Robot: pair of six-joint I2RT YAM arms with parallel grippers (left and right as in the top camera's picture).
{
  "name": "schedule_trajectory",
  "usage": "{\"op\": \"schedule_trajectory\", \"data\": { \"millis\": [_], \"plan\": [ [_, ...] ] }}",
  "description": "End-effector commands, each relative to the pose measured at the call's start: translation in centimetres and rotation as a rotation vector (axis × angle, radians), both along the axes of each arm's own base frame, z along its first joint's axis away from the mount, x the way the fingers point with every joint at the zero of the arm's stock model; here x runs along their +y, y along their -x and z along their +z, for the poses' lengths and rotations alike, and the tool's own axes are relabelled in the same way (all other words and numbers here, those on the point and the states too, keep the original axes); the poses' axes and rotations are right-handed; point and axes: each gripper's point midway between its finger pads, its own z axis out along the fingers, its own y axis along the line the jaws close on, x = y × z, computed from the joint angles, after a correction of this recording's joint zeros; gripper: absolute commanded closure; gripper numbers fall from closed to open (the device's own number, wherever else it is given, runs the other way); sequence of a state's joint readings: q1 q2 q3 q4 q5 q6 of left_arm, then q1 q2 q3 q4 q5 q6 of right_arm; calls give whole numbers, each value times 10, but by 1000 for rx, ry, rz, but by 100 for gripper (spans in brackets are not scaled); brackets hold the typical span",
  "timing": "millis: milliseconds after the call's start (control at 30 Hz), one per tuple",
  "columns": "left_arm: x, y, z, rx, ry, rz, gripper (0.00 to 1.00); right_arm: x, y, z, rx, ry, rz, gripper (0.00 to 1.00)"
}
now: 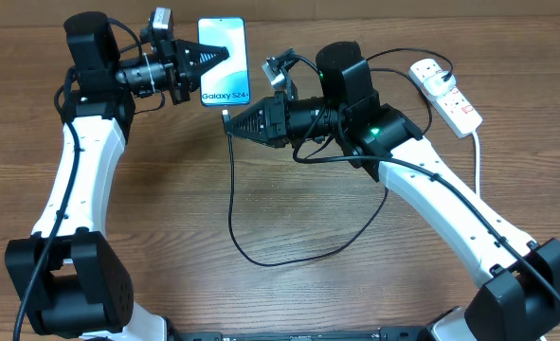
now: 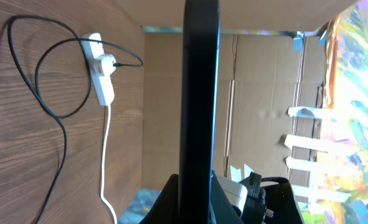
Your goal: Plug charger to phone and switch on socket
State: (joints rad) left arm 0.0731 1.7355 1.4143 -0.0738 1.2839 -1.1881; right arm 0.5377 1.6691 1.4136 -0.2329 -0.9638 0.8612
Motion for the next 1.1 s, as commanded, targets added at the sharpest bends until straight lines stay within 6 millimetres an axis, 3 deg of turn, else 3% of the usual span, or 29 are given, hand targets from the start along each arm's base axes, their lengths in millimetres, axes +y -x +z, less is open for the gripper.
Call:
{"op": "schedule_trajectory", "data": {
  "millis": [0,1067],
  "plan": [
    [-6,8,12,-34,14,-48,96,0,-1,6,-18,-8,-5,96],
    [-5,6,12,-33,11,-38,96,-9,-8,8,-17,-21,-12,96]
  ]
}}
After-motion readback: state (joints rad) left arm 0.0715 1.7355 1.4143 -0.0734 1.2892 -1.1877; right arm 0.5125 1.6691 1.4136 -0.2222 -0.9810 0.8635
